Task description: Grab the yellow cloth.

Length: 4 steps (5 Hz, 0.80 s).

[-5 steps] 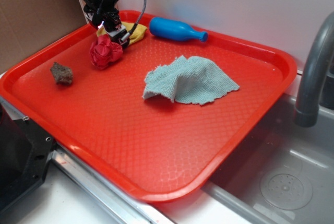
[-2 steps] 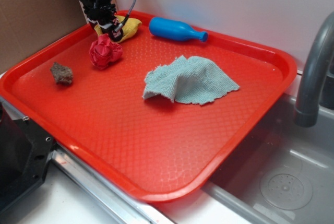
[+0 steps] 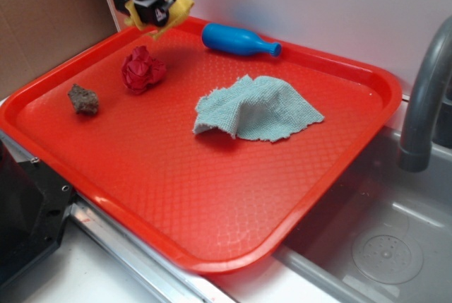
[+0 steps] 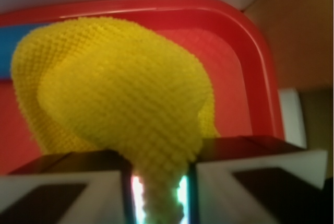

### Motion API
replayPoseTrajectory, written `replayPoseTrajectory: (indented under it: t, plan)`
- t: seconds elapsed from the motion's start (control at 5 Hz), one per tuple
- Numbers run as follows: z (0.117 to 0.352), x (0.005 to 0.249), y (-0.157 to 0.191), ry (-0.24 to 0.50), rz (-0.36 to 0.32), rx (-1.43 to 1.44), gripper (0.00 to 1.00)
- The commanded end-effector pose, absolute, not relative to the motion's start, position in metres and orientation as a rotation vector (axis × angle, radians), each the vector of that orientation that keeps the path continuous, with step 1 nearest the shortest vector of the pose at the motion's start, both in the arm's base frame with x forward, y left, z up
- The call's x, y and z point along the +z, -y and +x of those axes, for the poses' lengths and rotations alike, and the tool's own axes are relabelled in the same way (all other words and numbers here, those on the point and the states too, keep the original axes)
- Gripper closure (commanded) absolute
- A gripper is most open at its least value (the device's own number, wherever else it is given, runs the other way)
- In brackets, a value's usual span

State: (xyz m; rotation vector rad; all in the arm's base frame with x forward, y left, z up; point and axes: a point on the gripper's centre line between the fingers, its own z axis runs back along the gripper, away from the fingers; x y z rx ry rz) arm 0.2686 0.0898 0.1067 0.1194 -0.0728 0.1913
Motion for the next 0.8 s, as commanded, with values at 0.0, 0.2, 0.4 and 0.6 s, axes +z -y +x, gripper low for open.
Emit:
replayPoseTrajectory:
  t: [0.0, 0.2, 0.4, 0.6]
  plan:
    - [0.235, 0.199, -0.035, 0.075, -0.054, 0.045, 1.00]
    - [0.211, 0.215, -0.016, 0.045, -0.107, 0.050, 1.00]
    - [0.191, 0.214, 0.001, 0.043, -0.109, 0.012, 1.00]
    - [0.183, 0.211, 0.006, 0.078, -0.142, -0.017, 1.00]
